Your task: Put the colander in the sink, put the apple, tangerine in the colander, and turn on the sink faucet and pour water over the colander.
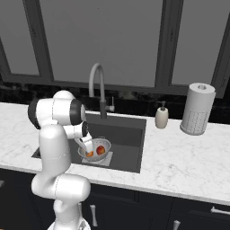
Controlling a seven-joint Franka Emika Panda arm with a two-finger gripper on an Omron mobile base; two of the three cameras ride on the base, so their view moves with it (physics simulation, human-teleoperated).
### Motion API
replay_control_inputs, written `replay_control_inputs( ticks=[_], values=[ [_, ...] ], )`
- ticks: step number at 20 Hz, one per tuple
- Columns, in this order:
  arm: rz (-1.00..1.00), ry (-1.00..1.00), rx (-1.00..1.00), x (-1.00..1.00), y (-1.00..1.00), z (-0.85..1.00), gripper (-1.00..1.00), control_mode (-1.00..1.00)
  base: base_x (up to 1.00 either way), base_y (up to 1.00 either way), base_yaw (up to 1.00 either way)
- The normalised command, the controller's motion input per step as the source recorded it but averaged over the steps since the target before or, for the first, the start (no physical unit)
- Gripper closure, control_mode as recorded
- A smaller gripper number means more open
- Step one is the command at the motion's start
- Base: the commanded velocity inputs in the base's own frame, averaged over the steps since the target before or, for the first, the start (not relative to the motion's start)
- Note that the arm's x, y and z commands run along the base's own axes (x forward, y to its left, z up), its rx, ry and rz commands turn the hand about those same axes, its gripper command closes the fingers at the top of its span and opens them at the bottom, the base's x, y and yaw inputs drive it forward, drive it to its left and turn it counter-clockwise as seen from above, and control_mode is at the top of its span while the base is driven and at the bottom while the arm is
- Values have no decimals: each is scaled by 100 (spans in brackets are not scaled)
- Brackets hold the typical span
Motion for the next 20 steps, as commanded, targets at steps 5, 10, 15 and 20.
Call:
replay_control_inputs(
  ticks=[5, 10, 15, 20],
  values=[
    [0, 0, 0, -3, -1, 27, -100, -100, 0, 0, 0],
    [0, 0, 0, -11, -7, 51, -100, -100, 0, 0, 0],
    [4, 0, 0, -37, -8, 44, -100, -100, 0, 0, 0],
    [8, 0, 0, -45, 0, 45, -100, -100, 0, 0, 0]
  ],
)
